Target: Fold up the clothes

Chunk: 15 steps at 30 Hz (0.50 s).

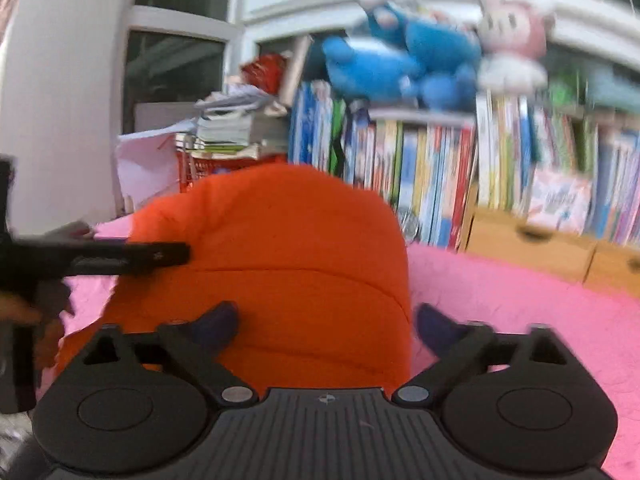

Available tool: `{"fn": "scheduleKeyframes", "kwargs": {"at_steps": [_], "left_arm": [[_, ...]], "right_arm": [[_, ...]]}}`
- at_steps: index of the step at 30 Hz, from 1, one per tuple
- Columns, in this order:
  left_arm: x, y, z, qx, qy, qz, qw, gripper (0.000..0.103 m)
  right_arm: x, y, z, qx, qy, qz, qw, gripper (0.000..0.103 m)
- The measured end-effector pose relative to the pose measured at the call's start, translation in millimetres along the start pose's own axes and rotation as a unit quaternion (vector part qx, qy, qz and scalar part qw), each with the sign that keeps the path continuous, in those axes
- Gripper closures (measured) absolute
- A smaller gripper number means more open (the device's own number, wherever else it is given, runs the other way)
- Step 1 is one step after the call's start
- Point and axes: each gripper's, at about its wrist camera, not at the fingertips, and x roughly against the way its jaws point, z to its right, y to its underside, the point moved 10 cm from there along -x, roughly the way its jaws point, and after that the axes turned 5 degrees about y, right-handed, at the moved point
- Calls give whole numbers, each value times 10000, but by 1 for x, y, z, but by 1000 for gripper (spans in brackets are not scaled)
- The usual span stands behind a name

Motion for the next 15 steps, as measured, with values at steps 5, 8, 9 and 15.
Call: {"fn": "scheduleKeyframes", "kwargs": {"at_steps": [5, 8, 9, 15], "left_arm": [[-14, 11, -12, 415, 140, -329, 9985, 11], [-20, 18, -22, 733, 295, -525, 9955, 11], [-21, 20, -26, 823, 322, -588, 9943, 11], [-31, 29, -50, 1462, 468, -881, 9842, 11]], "right_arm": [[-51, 5, 50, -2021, -1617, -1322, 9568, 0], [-85, 5, 57, -2324, -2349, -1898, 9246, 0], [-95, 2, 55, -2297, -2514, -1980, 9192, 0], [-145, -13, 41, -2381, -3163, -2266, 8899, 0]]}}
